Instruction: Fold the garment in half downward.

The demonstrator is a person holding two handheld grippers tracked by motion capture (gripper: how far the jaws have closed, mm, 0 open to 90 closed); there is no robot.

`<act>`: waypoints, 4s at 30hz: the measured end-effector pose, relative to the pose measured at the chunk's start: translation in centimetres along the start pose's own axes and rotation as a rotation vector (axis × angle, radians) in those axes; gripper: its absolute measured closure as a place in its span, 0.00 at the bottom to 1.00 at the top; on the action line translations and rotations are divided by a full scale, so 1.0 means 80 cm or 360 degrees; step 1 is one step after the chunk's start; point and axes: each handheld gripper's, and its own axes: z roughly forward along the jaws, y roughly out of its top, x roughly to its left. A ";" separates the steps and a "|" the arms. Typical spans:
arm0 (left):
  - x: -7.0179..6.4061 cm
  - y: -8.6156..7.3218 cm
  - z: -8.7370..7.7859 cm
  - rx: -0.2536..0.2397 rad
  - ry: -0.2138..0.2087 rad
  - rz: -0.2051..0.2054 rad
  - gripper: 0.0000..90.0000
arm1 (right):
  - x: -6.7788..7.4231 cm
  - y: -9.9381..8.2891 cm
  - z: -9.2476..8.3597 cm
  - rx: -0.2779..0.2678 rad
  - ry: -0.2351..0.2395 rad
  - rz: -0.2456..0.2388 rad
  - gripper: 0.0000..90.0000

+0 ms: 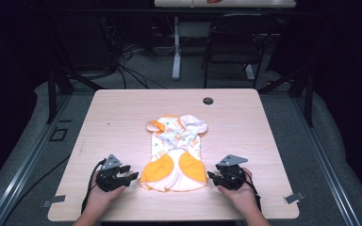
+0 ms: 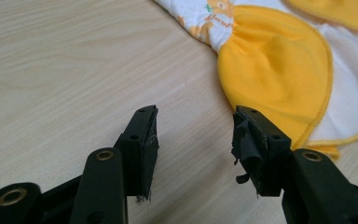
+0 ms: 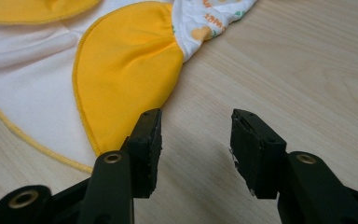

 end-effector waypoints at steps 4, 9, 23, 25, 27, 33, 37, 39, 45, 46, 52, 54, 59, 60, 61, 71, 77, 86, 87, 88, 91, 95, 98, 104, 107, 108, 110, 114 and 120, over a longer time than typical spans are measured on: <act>0.000 0.000 0.001 -0.0006 0.0020 0.0004 0.55 | 0.001 0.000 0.003 -0.0008 0.0005 -0.0004 0.59; 0.000 0.001 -0.003 -0.0047 0.0014 -0.0034 0.54 | 0.003 0.000 0.003 0.0005 -0.0011 -0.0040 0.59; -0.012 0.020 0.005 0.0012 -0.0041 0.0032 0.71 | 0.022 0.021 0.005 0.0093 0.0050 -0.0159 0.77; -0.015 0.029 0.008 0.0024 -0.0055 0.0049 0.75 | 0.023 0.029 0.005 0.0098 0.0062 -0.0148 0.80; -0.018 0.036 0.012 0.0034 -0.0066 0.0060 0.77 | 0.024 0.034 0.008 0.0105 0.0068 -0.0134 0.83; -0.030 0.063 0.036 0.0065 -0.0103 0.0071 0.87 | 0.025 0.051 0.024 0.0159 0.0070 -0.0145 0.95; -0.034 0.077 0.057 0.0089 -0.0102 0.0076 0.96 | 0.025 0.063 0.038 0.0165 0.0051 -0.0162 0.99; -0.034 0.079 0.064 0.0090 -0.0091 0.0072 0.99 | 0.025 0.065 0.046 0.0161 0.0062 -0.0129 1.00; -0.038 0.075 0.077 0.0146 -0.0081 0.0116 1.00 | 0.027 0.062 0.056 0.0173 0.0045 -0.0136 1.00; -0.038 0.075 0.077 0.0146 -0.0081 0.0116 1.00 | 0.027 0.062 0.056 0.0173 0.0045 -0.0136 1.00; -0.039 0.071 0.075 0.0140 -0.0093 0.0141 1.00 | 0.025 0.054 0.054 0.0142 0.0086 -0.0090 1.00; -0.040 0.068 0.072 0.0133 -0.0105 0.0138 1.00 | 0.028 0.053 0.052 0.0145 0.0086 -0.0108 1.00; -0.043 0.059 0.062 0.0145 -0.0138 0.0144 1.00 | 0.040 0.051 0.046 0.0189 0.0109 -0.0187 1.00; -0.043 0.057 0.061 0.0146 -0.0142 0.0146 1.00 | 0.041 0.051 0.045 0.0201 0.0113 -0.0201 1.00; -0.044 0.055 0.058 0.0147 -0.0149 0.0145 1.00 | 0.043 0.051 0.044 0.0215 0.0121 -0.0209 1.00; -0.055 0.034 0.035 0.0170 -0.0179 0.0156 1.00 | 0.067 0.042 0.033 0.0251 0.0178 -0.0281 1.00; -0.062 0.025 0.023 0.0196 -0.0195 0.0187 1.00 | 0.079 0.034 0.023 0.0279 0.0263 -0.0292 1.00; -0.069 0.013 0.013 0.0182 -0.0225 0.0156 1.00 | 0.088 0.023 0.012 0.0286 0.0310 -0.0307 1.00; -0.070 0.012 0.013 0.0178 -0.0227 0.0149 1.00 | 0.088 0.023 0.011 0.0291 0.0308 -0.0307 1.00; -0.070 0.012 0.013 0.0180 -0.0227 0.0152 1.00 | 0.088 0.023 0.010 0.0291 0.0300 -0.0314 1.00; -0.072 0.012 0.013 0.0180 -0.0211 0.0173 1.00 | 0.089 0.022 0.011 0.0285 0.0307 -0.0298 1.00; -0.071 0.012 0.012 0.0181 -0.0226 0.0146 1.00 | 0.090 0.022 0.011 0.0276 0.0304 -0.0292 1.00; -0.070 0.011 0.012 0.0161 -0.0233 0.0126 0.99 | 0.089 0.022 0.009 0.0257 0.0312 -0.0299 0.99; -0.068 0.014 0.011 0.0135 -0.0240 0.0128 0.96 | 0.085 0.025 0.006 0.0182 0.0300 -0.0301 0.96; -0.064 0.016 0.010 0.0104 -0.0239 0.0105 0.95 | 0.079 0.026 0.005 0.0159 0.0290 -0.0270 0.95; -0.062 0.017 0.010 0.0097 -0.0239 0.0106 0.94 | 0.077 0.026 0.005 0.0153 0.0287 -0.0263 0.95; -0.060 0.018 0.010 0.0080 -0.0232 0.0081 0.93 | 0.073 0.026 0.005 0.0160 0.0290 -0.0261 0.94; -0.054 0.023 0.012 0.0081 -0.0219 0.0082 0.92 | 0.066 0.030 0.009 0.0160 0.0280 -0.0243 0.93; -0.047 0.028 0.017 0.0094 -0.0227 0.0061 0.86 | 0.055 0.036 0.011 0.0168 0.0293 -0.0193 0.90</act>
